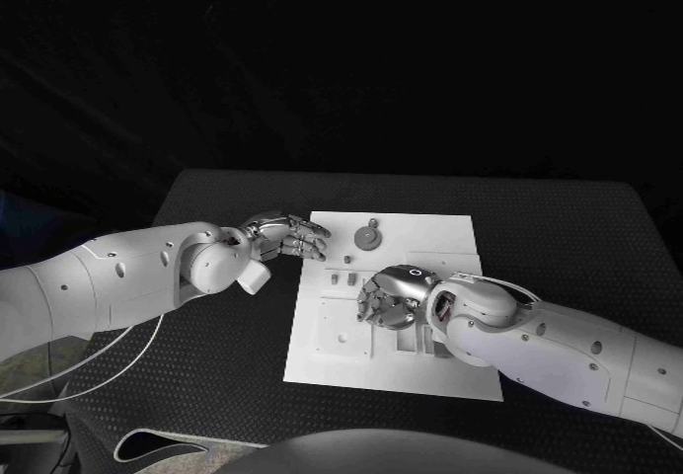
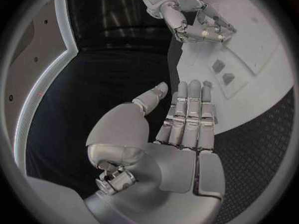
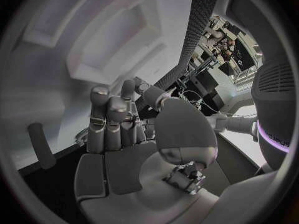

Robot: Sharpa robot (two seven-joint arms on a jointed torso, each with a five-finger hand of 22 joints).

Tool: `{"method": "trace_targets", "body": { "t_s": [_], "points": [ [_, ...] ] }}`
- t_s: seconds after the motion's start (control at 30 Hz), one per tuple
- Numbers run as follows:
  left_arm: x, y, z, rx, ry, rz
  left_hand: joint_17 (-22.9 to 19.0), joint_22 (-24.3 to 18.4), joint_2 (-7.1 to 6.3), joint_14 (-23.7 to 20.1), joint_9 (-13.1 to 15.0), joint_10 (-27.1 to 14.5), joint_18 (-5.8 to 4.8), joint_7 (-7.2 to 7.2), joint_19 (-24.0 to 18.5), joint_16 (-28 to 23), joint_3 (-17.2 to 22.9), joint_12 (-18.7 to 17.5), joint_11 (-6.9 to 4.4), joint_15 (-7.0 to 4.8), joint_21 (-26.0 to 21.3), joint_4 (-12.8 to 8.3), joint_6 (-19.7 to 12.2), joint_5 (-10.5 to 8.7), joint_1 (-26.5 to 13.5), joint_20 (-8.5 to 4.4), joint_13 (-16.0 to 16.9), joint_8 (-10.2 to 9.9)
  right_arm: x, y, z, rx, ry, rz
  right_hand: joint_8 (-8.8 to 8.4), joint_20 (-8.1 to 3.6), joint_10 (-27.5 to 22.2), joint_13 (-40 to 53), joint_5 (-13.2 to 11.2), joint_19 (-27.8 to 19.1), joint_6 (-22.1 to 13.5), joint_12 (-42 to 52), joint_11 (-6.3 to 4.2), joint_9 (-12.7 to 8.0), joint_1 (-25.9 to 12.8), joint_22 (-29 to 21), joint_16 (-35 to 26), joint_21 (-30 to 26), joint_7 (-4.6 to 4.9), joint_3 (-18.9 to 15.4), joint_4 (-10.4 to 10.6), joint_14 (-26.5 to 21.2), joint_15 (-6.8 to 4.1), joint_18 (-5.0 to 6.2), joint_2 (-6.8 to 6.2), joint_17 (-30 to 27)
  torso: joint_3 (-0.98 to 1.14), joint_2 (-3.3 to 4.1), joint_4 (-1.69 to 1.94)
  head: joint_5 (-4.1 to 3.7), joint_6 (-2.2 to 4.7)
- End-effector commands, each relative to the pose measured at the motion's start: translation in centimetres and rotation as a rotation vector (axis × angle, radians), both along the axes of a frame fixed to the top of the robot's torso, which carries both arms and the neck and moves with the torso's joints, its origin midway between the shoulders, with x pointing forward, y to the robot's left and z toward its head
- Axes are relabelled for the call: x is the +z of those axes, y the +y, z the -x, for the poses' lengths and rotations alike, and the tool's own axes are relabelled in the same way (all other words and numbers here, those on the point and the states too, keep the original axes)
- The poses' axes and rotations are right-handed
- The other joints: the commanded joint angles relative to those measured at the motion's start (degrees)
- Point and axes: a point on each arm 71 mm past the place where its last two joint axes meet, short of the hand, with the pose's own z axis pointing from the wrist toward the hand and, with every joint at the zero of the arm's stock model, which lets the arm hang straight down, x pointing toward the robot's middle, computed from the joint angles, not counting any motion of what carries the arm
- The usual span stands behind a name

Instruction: Assemble the parts on the task board

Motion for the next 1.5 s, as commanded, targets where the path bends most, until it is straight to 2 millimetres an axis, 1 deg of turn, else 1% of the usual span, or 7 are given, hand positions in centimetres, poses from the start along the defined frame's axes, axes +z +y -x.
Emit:
{"method": "trace_targets", "body": {
  "t_s": [0.03,0.27,0.57,0.97,1.33,1.43,1.5],
  "points": [
    [0.1,-0.2,0.0,-0.012,-0.003,0.016,0.1,0.1,0.08,0.4,-0.1,0.5,-0.43,0.2,0.4,-0.4,-0.3,-0.4,-0.04,0.19,0.2,-0.1,-0.2,-0.01,-0.4,-0.12,0.1,0.0,-1.3,-1.2,0.1,-0.046,0.019,0.078,-0.28,-0.43,-0.2,0.1,0.1,0.0,-0.4,0.3,-0.11,-1.0,0.1,0.9,0.3,0.2,0.35,-0.5,0.0,-0.1,-0.39,2.54,-0.61,0.1,0.02,-0.01,-0.01,-0.07,0.05],
    [0.1,0.0,0.0,-0.007,-0.005,0.015,0.1,0.1,0.07,0.4,-0.1,0.5,-0.43,0.18,0.4,-0.4,-0.3,-0.4,-0.04,0.19,0.2,-0.1,-0.2,-0.01,-0.4,-0.12,0.1,0.0,-0.4,-1.3,0.6,-0.051,-0.004,0.022,-0.35,-0.48,-0.3,0.4,0.1,0.0,-0.5,0.5,-0.09,-1.1,0.1,0.9,0.3,0.2,0.36,-0.7,0.0,-0.1,-0.38,2.54,-1.08,0.1,0.02,-0.01,-0.08,-0.62,0.67],
    [0.1,0.1,-0.1,-0.002,-0.006,0.013,0.1,0.1,0.01,0.4,-0.1,0.5,-0.43,-0.22,0.4,-0.5,-0.3,-0.5,-0.05,0.2,0.2,-0.1,-0.2,-0.02,-0.4,-0.12,0.1,0.0,2.0,-0.8,0.5,-0.059,-0.034,-0.063,-0.36,-0.52,-0.3,0.7,0.1,0.1,-0.4,0.7,-0.1,-1.1,0.0,0.9,0.3,0.2,0.36,-0.9,0.1,0.0,-0.38,2.54,-1.65,0.1,0.02,-0.01,-0.07,-1.32,1.39],
    [0.1,0.2,-0.1,-0.001,-0.006,0.012,0.2,0.1,-0.02,0.4,-0.1,0.5,-0.43,-0.33,0.4,-0.5,-0.2,-0.5,-0.06,0.2,0.2,-0.1,-0.2,-0.02,-0.3,-0.12,0.2,0.0,4.1,-0.7,-0.1,-0.078,-0.061,-0.152,-0.34,-0.55,-0.2,0.9,0.1,0.2,-0.4,0.8,-0.11,-1.1,-0.1,0.9,0.4,0.3,0.34,-1.0,0.1,0.0,-0.39,2.54,-1.84,0.1,0.01,0.0,0.0,-1.67,1.75],
    [0.2,0.3,-0.2,0.005,-0.026,0.007,0.2,0.2,-0.06,0.4,-0.2,0.5,-0.43,-0.39,0.4,-0.5,-0.3,-0.5,-0.06,0.2,0.2,-0.1,-0.3,-0.02,-0.3,-0.12,0.2,0.0,7.7,-1.3,-1.2,-0.084,-0.11,-0.245,-0.48,-0.52,-0.4,1.3,0.1,0.3,-0.5,1.0,-0.01,-1.2,-1.1,0.9,0.4,0.2,0.46,-1.6,0.5,0.0,-0.3,2.54,-2.49,0.2,0.02,0.0,-0.05,-2.22,2.43],
    [0.4,0.4,-0.2,0.007,-0.065,-0.001,0.3,0.2,-1.39,0.5,-0.4,0.3,-0.43,-0.9,0.5,-0.6,-1.3,-0.8,0.1,0.24,0.3,0.1,-1.1,-0.04,-1.6,0.0,0.2,-0.4,9.2,-1.8,-1.7,-0.059,-0.148,-0.26,-1.1,-0.32,-0.7,2.2,0.1,0.1,-1.7,1.5,0.33,-1.5,-2.8,0.9,0.3,0.1,0.78,-2.8,0.9,-0.1,0.0,2.5,-3.89,0.1,0.04,0.0,-0.06,-2.43,2.63],
    [0.5,0.4,-0.2,0.005,-0.078,-0.005,0.3,0.3,-2.55,0.5,-0.4,0.1,-0.42,-1.02,0.5,-0.7,-2.6,-1.0,0.19,0.25,0.2,0.2,-1.2,-0.03,-2.9,-0.03,0.2,-0.3,10.2,-2.2,-2.1,-0.045,-0.177,-0.265,-1.37,-0.27,-1.0,2.8,0.1,0.0,-2.2,1.8,0.46,-1.5,-4.0,0.9,0.2,0.1,0.94,-4.2,0.9,-0.2,0.14,2.54,-4.26,0.1,0.06,0.01,-0.06,-2.58,2.83]
  ]
}}
